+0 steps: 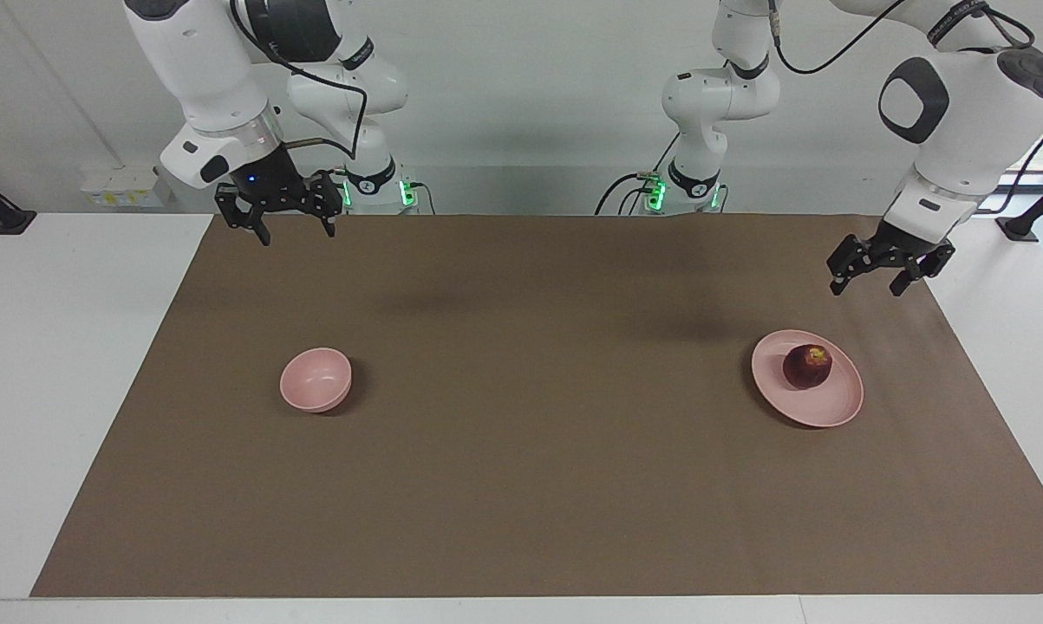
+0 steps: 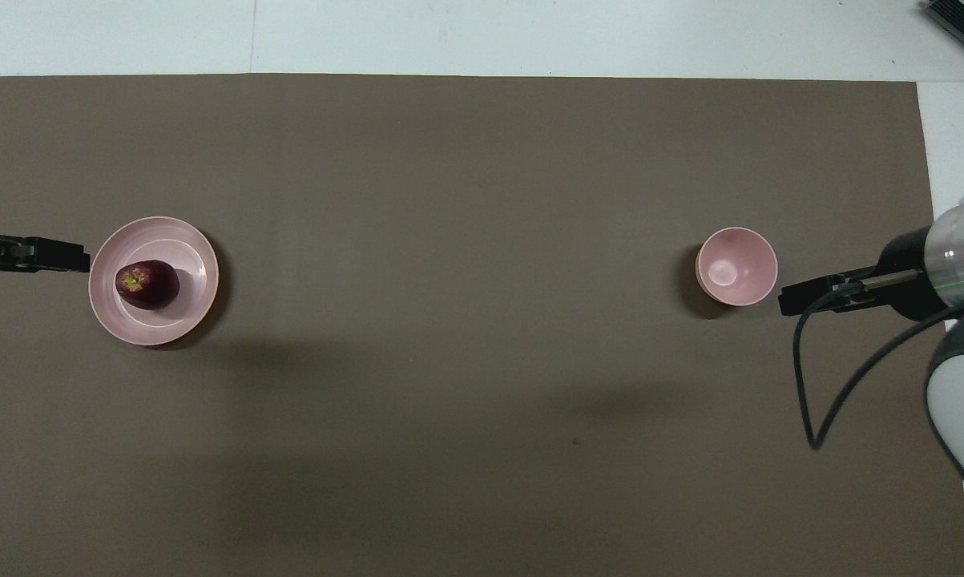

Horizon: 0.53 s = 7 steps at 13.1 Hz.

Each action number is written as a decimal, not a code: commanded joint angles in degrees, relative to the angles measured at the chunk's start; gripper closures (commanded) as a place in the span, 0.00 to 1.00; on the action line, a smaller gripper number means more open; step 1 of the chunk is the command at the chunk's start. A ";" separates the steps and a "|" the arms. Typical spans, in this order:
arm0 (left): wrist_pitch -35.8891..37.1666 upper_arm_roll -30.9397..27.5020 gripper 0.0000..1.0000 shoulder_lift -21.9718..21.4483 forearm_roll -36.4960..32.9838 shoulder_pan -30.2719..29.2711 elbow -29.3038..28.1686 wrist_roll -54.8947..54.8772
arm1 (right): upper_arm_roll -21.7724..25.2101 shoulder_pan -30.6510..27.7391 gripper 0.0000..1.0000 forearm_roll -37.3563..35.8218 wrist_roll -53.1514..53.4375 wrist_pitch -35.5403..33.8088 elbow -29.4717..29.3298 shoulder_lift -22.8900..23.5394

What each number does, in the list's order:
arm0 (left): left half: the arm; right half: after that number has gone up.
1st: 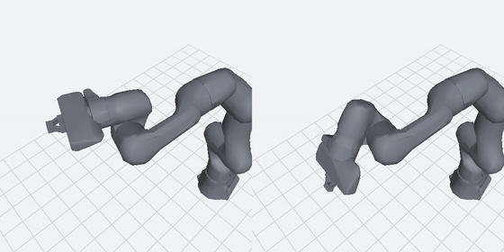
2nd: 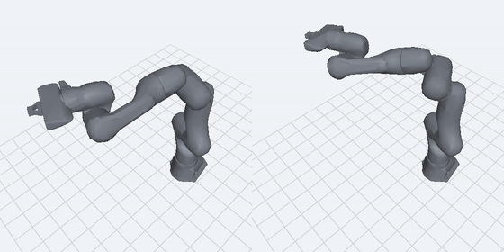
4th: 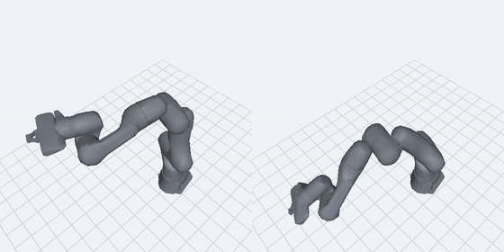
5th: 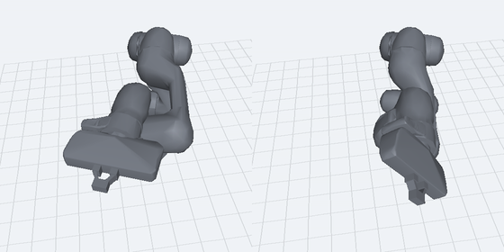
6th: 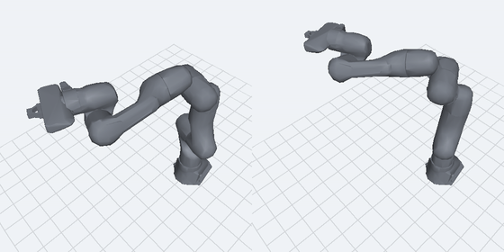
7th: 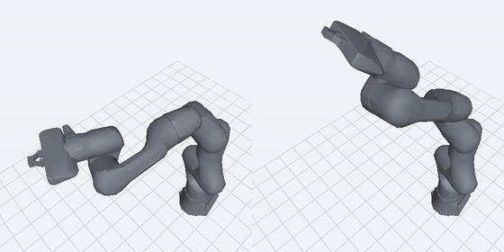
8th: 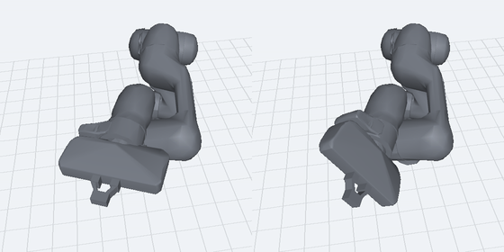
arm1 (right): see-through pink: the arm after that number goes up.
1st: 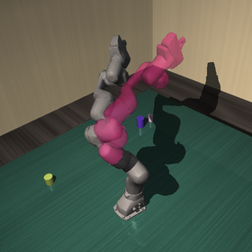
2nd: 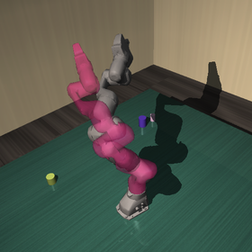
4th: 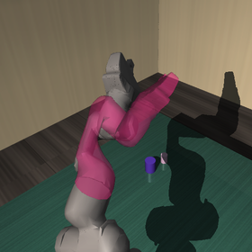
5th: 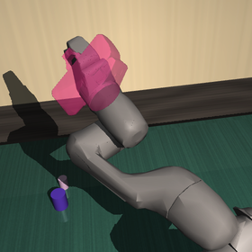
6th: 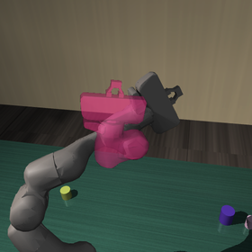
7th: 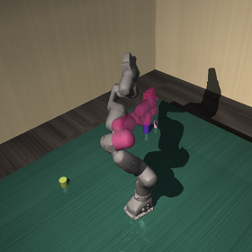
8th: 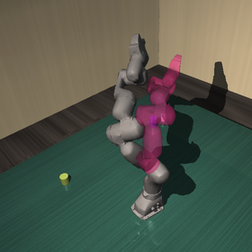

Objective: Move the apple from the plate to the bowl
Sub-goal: 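Reach the left gripper to the apple while the right gripper nears the bowl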

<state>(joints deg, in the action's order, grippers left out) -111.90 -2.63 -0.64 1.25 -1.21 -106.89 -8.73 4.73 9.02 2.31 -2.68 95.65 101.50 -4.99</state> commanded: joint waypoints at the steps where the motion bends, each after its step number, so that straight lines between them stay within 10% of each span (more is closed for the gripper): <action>1: -5.07 0.35 0.00 2.39 0.50 -0.99 -1.39 -0.67 | -0.07 0.65 0.00 1.91 1.28 3.57 2.90 -0.11; 7: -18.59 0.35 0.00 6.08 0.50 -1.43 -10.16 -0.58 | -0.07 2.14 0.00 5.42 2.59 8.50 3.70 2.87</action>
<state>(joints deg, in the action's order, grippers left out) -125.81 -2.75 5.67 1.25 -1.39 -113.15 -8.73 4.73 10.44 5.83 -1.74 102.62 104.54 -2.35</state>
